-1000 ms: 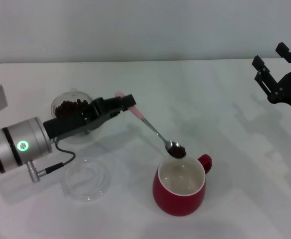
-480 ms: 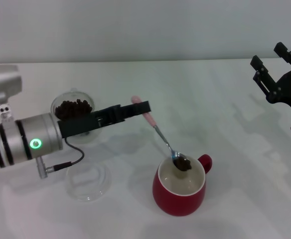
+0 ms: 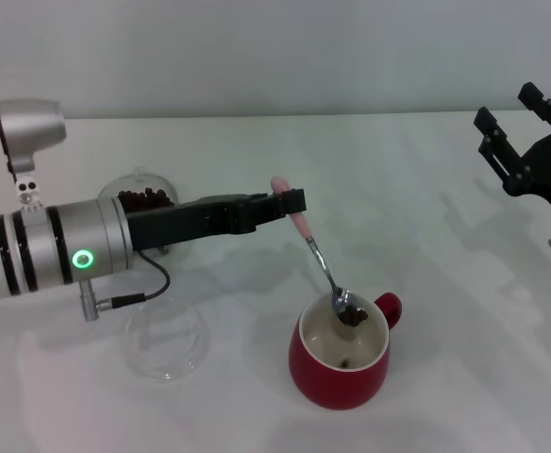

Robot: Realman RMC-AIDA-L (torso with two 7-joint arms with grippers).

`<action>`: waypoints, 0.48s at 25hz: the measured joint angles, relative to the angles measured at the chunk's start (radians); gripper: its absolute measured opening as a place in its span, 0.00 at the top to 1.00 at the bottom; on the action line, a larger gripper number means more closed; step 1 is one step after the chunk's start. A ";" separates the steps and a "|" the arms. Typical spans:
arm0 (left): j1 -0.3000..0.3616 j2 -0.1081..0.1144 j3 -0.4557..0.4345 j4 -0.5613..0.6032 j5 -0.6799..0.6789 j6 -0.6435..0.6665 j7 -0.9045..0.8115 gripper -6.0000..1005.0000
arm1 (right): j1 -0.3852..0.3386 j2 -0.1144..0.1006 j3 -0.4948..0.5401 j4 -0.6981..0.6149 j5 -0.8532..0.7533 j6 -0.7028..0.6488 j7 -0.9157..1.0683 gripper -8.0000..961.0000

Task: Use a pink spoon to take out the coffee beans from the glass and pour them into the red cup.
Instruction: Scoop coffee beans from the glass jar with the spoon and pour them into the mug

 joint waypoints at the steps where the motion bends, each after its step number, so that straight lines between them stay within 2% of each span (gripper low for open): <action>1: -0.001 0.000 0.005 0.010 0.002 0.000 0.012 0.87 | 0.001 0.000 0.000 0.000 0.000 0.003 0.000 0.38; 6: 0.004 0.000 0.031 0.066 0.003 -0.002 0.073 0.87 | 0.010 0.000 0.000 -0.001 0.000 0.015 -0.001 0.38; 12: 0.003 0.000 0.105 0.136 -0.005 -0.005 0.113 0.87 | 0.021 0.000 0.000 -0.001 0.000 0.039 -0.001 0.38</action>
